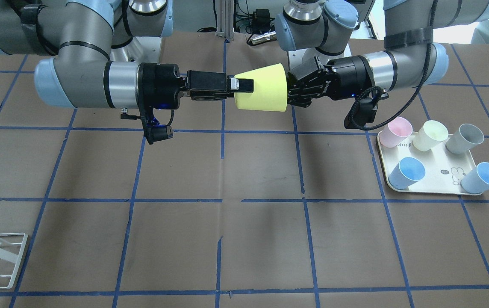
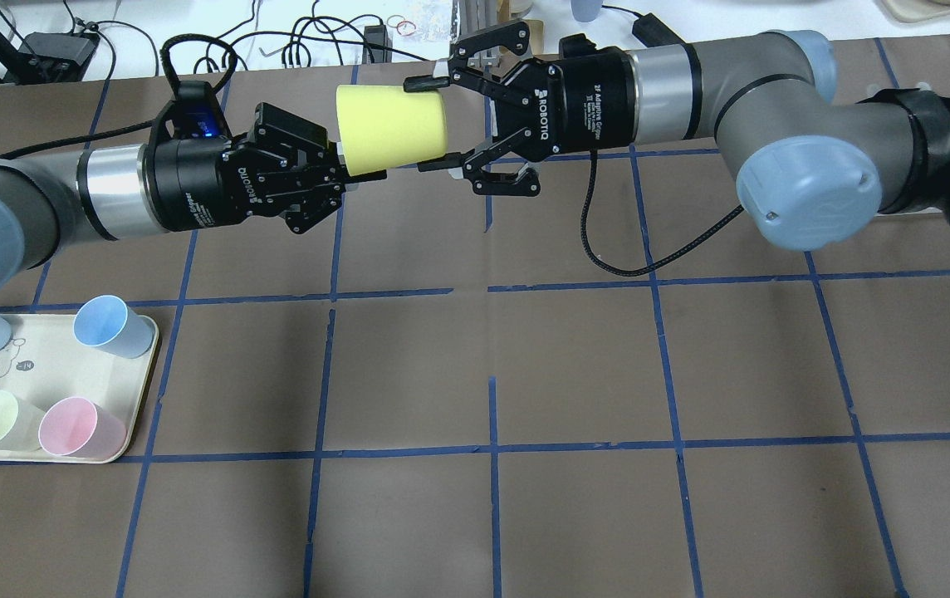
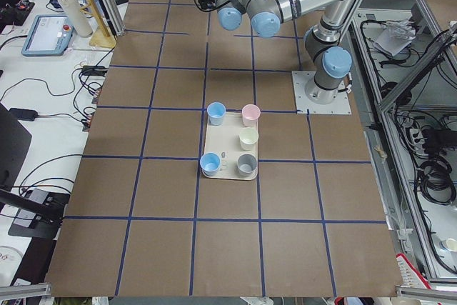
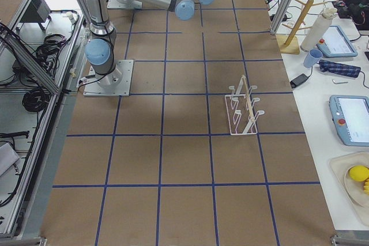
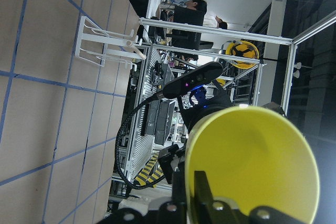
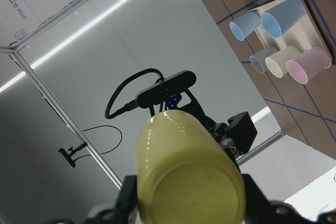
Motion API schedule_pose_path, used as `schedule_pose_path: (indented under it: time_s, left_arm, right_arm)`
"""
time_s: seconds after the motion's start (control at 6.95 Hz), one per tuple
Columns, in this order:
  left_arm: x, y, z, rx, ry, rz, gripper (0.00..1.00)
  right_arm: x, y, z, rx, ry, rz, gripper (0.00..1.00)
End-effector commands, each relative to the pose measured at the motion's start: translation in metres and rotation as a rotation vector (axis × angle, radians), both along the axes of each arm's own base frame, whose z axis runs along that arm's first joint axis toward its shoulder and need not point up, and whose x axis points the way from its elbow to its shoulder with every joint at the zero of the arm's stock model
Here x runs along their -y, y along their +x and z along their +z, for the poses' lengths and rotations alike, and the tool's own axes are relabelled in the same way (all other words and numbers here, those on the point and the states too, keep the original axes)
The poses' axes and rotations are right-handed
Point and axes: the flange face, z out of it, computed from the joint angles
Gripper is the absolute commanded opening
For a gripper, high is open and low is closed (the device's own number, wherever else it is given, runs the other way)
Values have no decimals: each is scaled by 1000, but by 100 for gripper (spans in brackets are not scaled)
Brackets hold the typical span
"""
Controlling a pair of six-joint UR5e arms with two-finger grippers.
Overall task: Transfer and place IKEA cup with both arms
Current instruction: 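Close the left gripper on the yellow cup's rim and open the right gripper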
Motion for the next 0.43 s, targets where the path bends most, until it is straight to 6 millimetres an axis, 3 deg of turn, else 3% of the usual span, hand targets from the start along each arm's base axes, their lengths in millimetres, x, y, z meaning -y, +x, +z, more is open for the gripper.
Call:
schedule_pose_path:
  time_s: [0.0, 0.29]
  left_arm:
    - [4, 2, 13, 7, 3, 0, 0]
    - [4, 2, 14, 9, 0, -1, 0]
  right_arm:
    - [4, -5, 1, -8, 19, -10, 100]
    - [8, -11, 6, 3, 35, -26, 100]
